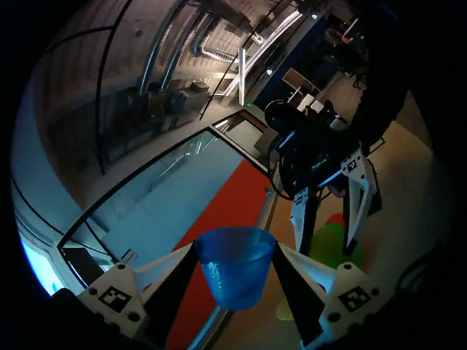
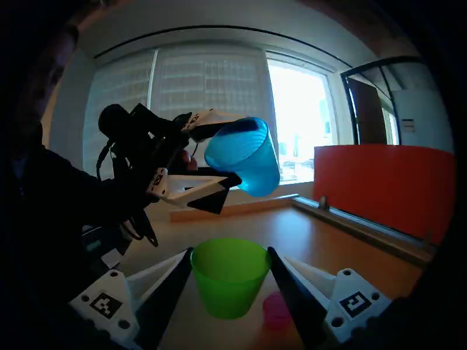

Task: Pour water

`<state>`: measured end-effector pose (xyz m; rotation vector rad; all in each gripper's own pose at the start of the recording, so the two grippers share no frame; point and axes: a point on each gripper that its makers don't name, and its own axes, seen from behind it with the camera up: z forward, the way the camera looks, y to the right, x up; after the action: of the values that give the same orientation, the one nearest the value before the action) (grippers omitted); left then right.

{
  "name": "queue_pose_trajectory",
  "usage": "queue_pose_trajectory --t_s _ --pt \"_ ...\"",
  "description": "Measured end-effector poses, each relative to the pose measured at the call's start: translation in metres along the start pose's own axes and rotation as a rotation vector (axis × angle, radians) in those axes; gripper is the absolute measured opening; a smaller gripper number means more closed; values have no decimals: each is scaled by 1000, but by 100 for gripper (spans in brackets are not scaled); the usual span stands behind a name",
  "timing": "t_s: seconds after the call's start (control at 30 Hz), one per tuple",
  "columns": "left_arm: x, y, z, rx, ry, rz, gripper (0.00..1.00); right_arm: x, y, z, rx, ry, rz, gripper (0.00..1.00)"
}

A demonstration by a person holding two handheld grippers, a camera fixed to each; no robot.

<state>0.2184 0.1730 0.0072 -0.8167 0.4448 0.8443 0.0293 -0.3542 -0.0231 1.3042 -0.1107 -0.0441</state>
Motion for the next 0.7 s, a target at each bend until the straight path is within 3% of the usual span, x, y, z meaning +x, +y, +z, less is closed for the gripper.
queue_pose_trajectory --t_s 0.7 --pt "-1 0 3 -9 -6 96 87 4 -5 3 12 0 -9 95"
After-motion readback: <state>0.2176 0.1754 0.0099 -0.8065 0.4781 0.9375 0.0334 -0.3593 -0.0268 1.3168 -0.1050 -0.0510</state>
